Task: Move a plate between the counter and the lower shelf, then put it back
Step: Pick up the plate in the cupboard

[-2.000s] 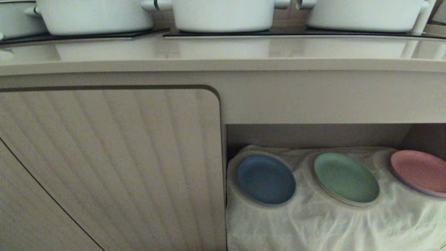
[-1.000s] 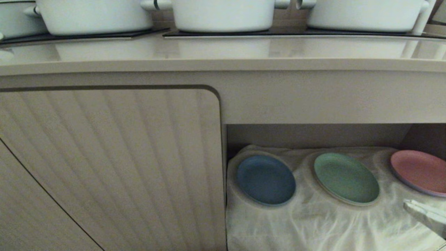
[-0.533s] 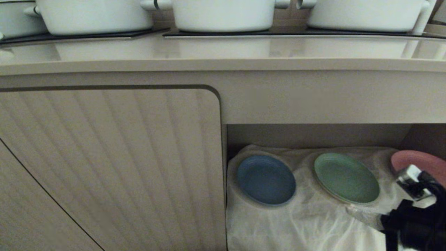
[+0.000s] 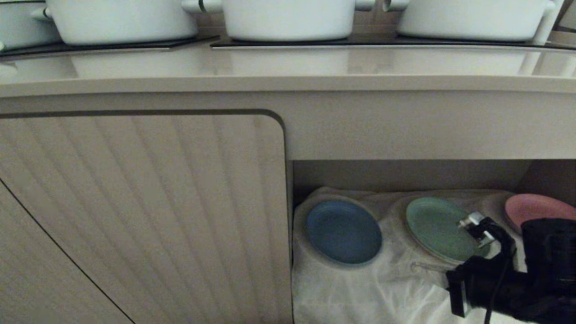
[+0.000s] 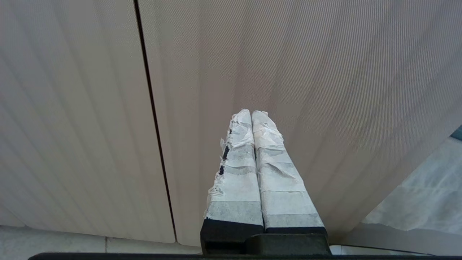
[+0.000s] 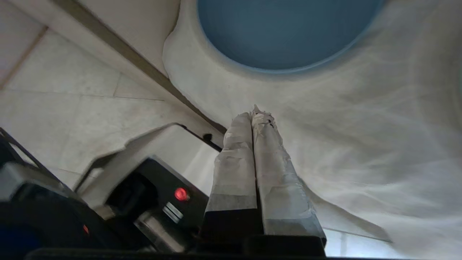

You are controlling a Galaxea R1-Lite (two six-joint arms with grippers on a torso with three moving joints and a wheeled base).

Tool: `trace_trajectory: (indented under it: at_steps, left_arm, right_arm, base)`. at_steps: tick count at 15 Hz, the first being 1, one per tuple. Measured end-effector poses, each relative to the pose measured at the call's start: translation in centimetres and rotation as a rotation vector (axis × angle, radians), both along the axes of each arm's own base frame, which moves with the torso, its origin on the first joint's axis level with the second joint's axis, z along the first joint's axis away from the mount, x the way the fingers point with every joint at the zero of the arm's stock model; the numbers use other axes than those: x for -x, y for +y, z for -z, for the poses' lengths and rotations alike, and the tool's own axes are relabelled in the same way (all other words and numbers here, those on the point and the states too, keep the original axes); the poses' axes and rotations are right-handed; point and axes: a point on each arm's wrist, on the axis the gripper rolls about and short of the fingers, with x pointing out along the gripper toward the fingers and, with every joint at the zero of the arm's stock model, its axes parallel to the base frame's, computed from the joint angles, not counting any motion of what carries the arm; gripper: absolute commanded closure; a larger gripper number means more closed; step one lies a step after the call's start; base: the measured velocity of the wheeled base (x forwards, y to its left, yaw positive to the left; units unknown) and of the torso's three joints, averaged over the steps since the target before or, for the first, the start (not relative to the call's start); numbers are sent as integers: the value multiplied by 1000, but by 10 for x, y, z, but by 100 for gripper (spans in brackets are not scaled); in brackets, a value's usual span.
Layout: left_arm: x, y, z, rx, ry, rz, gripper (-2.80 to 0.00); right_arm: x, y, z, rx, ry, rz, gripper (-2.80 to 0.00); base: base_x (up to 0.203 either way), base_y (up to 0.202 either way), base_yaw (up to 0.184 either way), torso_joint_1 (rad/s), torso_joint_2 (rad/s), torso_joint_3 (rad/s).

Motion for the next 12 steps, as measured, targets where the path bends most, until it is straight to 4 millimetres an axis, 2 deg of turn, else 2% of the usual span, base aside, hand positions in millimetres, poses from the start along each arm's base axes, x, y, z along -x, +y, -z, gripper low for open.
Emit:
trace_trajectory:
  at_steps: [5, 12]
  left_arm:
    - [0, 0, 0, 0, 0, 0, 0]
    - [0, 0, 0, 0, 0, 0, 0]
  right_arm:
    - [-24, 13, 5, -54, 64, 23, 0]
    - [-68, 29, 20, -45, 91, 28, 0]
  base:
    - [0, 0, 0, 0, 0, 0]
    - [0, 0, 0, 0, 0, 0]
